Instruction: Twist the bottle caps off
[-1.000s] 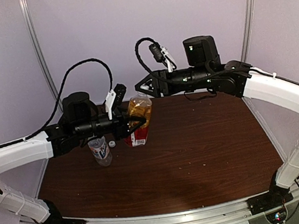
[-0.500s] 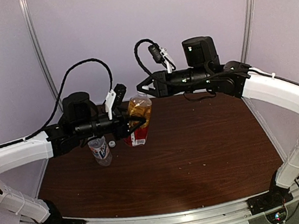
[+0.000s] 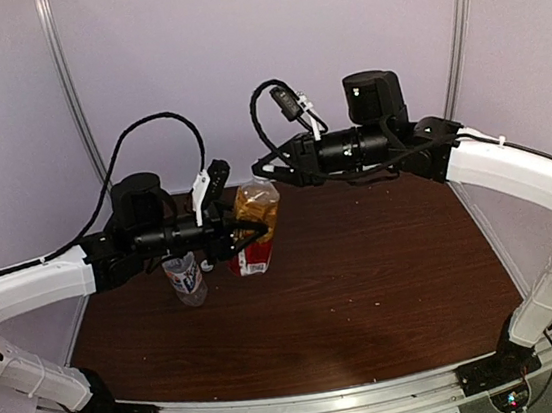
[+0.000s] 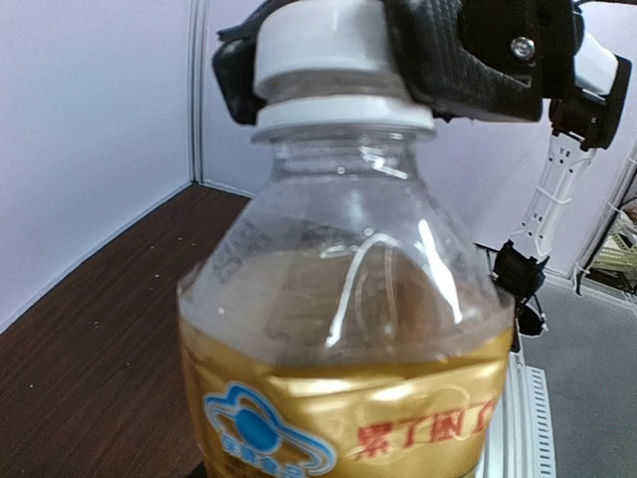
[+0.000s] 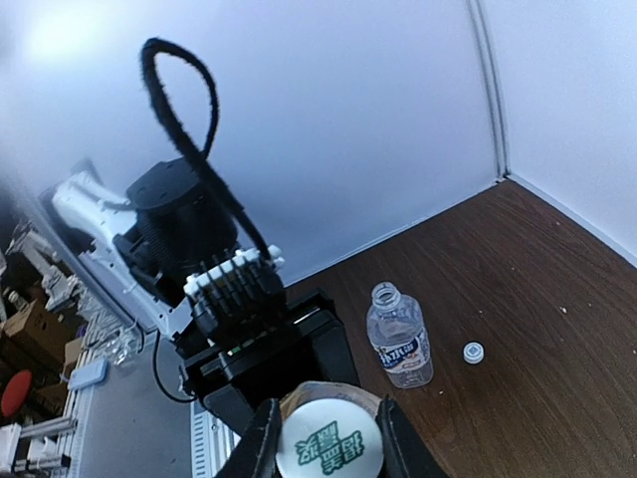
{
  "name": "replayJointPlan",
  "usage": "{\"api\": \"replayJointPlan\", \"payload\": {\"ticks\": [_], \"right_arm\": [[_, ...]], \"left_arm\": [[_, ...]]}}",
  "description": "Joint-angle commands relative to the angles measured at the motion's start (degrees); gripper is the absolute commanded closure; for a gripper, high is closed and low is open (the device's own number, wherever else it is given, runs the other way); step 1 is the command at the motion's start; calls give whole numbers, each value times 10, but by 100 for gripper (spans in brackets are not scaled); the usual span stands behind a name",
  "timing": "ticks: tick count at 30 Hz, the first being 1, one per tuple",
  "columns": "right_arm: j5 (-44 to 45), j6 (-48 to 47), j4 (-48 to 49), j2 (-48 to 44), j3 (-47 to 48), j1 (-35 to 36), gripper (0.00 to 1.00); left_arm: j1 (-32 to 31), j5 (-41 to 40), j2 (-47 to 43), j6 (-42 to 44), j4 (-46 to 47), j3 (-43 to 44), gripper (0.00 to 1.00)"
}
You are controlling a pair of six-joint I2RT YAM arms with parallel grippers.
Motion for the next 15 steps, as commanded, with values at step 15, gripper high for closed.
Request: {"api": "replayJointPlan", "payload": {"ticks": [15], "right_arm": [[-209,-163,-18,2,5,-16,82]], "left_arm": [[-7,260,-3,-11,83,-1,61]]}}
